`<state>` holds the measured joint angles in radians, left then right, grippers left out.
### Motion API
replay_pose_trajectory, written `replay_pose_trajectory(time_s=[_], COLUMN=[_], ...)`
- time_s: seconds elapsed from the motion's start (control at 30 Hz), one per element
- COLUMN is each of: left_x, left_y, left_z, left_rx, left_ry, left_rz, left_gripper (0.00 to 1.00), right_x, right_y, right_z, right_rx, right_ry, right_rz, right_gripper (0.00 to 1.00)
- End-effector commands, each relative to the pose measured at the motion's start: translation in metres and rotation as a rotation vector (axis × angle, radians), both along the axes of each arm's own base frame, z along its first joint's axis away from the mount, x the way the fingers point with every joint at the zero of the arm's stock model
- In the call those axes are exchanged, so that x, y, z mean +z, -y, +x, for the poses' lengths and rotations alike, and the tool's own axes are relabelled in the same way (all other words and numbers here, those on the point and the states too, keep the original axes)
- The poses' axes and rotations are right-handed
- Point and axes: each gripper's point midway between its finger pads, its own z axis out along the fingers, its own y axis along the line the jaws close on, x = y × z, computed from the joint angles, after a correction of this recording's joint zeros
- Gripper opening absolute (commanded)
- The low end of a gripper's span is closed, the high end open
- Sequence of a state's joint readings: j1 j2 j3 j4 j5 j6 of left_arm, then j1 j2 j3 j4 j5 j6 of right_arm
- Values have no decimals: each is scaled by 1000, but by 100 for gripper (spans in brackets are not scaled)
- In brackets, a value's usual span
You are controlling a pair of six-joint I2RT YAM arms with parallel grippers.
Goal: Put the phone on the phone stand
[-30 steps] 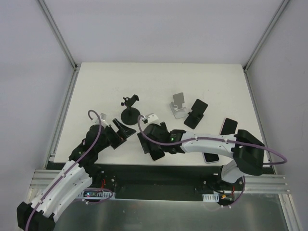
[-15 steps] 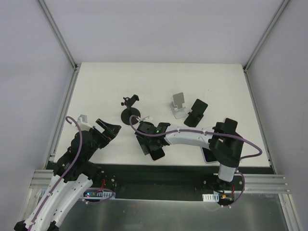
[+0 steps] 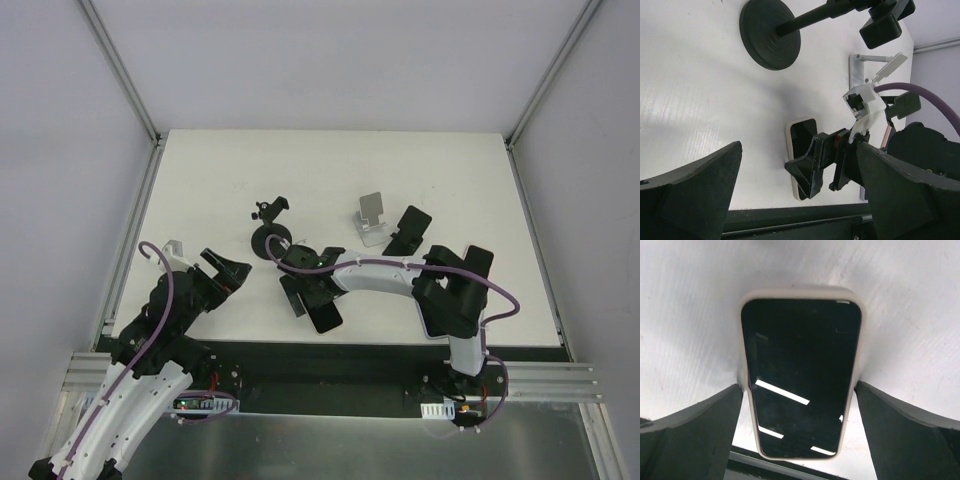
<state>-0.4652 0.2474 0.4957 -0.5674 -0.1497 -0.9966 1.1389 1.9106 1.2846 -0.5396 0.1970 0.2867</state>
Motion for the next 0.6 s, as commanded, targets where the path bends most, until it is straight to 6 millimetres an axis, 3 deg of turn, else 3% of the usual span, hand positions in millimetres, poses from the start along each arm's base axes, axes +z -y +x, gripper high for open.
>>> replay_pose_trajectory(time_s=[0.0,0.2,0.23,0.4,0.43,0.47,0.57], left_x=[7,-9,-12,-36,-38,-42,-48], left_y=[0,8,10,18,24,27,53], left_z=[1,-2,-3,-7,-9,-7,-9], left_rx=[-12,-46,-53,-78,-108,-118,-254], left_ry=[8,-79,-94,-192,-207,-224,-252], left_rz=[26,27,26,17,3,7,-43], left_gripper=[97,96,96,98,97,95,94], right_x=[-10,-13,-14,11,19,24,48], right_y=[2,-1,1,-2,-11,-3,-13], right_z=[1,-2,-1,10,16,15,22], right_rx=[-58,-43,-42,30,50,55,77], right_ry=[-38,-49,-36,104,149,177,259], right_rz=[-67,-38,-41,65,124,147,276], right_gripper=[99,71,60,42,32,26,9])
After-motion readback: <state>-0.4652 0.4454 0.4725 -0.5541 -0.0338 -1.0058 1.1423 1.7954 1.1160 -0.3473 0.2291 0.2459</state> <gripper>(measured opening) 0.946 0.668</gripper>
